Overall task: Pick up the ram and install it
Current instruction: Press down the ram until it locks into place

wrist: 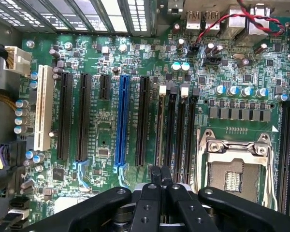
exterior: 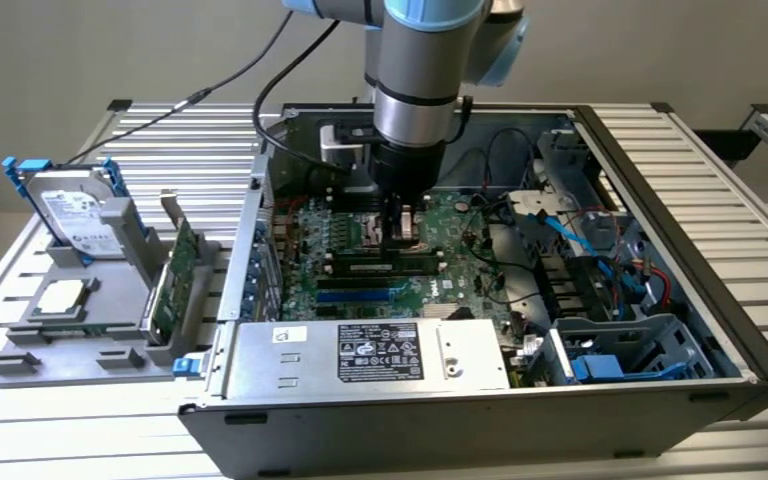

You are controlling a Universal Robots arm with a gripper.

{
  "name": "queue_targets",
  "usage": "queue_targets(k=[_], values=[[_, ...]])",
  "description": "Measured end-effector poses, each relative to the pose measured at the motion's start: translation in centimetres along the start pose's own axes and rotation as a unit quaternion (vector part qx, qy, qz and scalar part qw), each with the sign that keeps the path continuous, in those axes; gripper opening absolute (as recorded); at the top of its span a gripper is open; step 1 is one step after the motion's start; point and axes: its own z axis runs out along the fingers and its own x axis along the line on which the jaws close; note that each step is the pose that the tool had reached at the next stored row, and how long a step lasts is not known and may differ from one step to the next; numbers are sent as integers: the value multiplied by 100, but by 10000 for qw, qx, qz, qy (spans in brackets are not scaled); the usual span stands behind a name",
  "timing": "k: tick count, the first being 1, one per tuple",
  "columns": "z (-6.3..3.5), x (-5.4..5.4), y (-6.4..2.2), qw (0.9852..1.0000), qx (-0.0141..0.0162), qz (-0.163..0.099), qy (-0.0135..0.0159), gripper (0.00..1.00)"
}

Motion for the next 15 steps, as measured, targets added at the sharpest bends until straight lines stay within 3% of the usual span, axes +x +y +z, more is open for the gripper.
queue_targets(k=[4, 6, 9, 15], values=[[22, -6, -2, 10000, 2, 0, -4, 11], [-18, -7, 0, 10000, 10, 0, -19, 11], [-135, 2, 10, 10000, 1, 1, -7, 11], [-166, 3, 12, 10000, 2, 0, -7, 11]])
